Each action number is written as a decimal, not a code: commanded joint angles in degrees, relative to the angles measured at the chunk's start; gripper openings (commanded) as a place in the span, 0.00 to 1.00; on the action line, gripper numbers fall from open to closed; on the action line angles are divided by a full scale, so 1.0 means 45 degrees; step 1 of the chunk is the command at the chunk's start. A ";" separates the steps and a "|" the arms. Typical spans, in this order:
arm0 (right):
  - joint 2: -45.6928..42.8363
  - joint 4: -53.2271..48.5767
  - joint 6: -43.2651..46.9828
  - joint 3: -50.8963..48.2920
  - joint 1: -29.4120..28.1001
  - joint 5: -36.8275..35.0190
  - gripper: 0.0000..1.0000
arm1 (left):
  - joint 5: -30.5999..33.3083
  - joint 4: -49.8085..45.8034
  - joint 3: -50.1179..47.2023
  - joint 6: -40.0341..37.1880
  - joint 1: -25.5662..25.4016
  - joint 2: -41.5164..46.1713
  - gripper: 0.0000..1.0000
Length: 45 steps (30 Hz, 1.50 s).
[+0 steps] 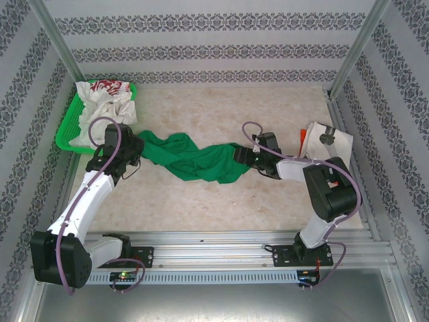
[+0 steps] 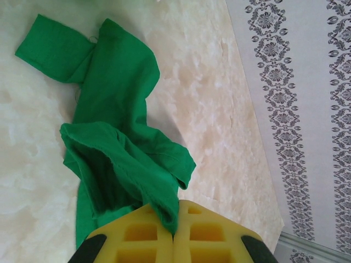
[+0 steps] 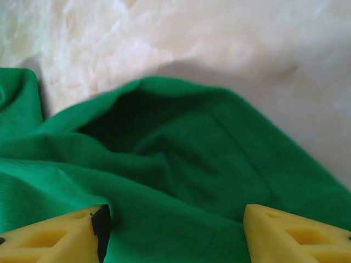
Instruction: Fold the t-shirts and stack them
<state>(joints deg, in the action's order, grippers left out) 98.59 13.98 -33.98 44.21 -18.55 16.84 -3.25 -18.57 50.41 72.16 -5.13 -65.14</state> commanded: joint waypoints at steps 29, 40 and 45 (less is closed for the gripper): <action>-0.0625 -0.1890 0.5382 0.9788 0.2012 -0.0864 0.00 | -0.1293 0.1611 0.9053 -0.0171 0.1763 -0.5293 0.00; -0.4830 0.0061 0.4651 0.1097 0.1406 -0.0384 0.00 | -0.1664 0.1475 0.2766 0.0011 0.1765 -0.0860 0.00; -0.6602 -0.0170 0.3468 -0.2502 -0.0133 -0.0565 0.58 | -0.2357 0.0396 -0.1062 0.0262 0.1764 0.1339 0.00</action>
<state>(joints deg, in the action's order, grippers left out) 73.23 11.64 -14.68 37.23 -16.29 14.00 -11.46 -12.93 51.40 72.44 2.37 -62.70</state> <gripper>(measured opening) 0.412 0.044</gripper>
